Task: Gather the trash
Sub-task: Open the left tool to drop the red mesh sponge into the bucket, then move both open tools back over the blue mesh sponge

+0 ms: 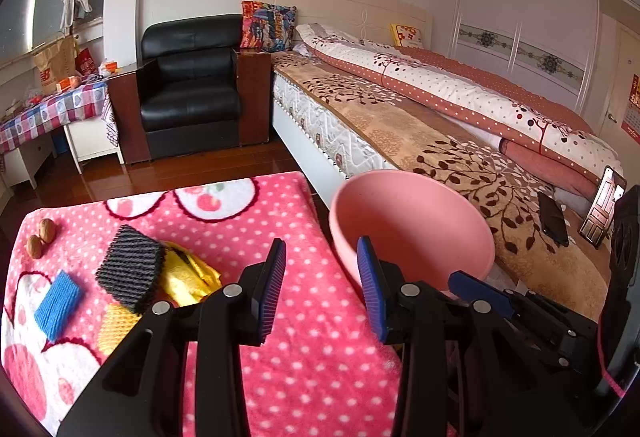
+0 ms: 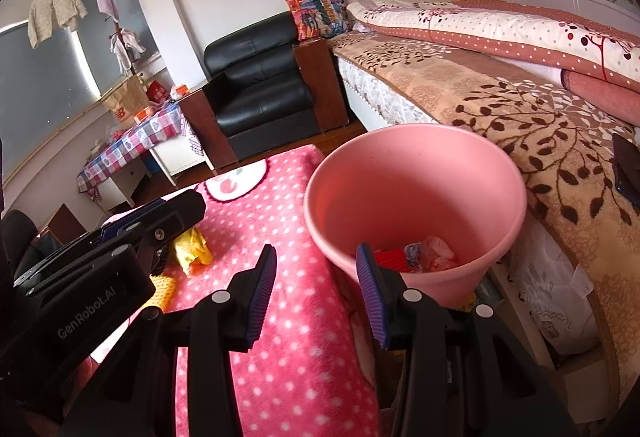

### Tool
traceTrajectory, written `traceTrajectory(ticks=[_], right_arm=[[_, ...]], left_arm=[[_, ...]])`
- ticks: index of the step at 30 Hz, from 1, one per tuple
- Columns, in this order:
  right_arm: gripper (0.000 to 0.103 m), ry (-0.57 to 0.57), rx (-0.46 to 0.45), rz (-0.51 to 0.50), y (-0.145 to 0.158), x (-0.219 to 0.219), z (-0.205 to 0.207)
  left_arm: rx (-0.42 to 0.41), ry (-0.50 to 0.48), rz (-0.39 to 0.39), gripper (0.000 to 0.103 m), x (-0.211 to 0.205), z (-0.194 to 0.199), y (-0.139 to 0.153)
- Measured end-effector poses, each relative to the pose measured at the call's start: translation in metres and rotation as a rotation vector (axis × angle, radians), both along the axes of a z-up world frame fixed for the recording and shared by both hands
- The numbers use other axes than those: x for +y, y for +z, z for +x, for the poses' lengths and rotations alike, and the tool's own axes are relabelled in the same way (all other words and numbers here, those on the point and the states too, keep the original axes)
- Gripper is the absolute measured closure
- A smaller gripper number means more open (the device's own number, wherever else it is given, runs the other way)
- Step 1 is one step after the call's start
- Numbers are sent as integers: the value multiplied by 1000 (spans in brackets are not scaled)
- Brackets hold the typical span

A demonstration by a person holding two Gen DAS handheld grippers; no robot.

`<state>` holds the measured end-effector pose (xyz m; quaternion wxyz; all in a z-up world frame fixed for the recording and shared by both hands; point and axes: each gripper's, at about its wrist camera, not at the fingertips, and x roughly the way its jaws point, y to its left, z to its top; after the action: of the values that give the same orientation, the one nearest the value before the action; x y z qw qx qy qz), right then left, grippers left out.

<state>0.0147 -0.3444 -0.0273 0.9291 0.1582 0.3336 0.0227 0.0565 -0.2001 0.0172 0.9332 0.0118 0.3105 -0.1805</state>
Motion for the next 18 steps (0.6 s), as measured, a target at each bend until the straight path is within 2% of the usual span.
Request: traceTrajectory(ticks=[11,18], right_arm=[[61,79,15,8,-6,47,-17],[61,120,9,5,-7,69,-14]], left_arm=[[1,69,6,66,51,-18,-8],[7,122,20,66,85,-24,-17]])
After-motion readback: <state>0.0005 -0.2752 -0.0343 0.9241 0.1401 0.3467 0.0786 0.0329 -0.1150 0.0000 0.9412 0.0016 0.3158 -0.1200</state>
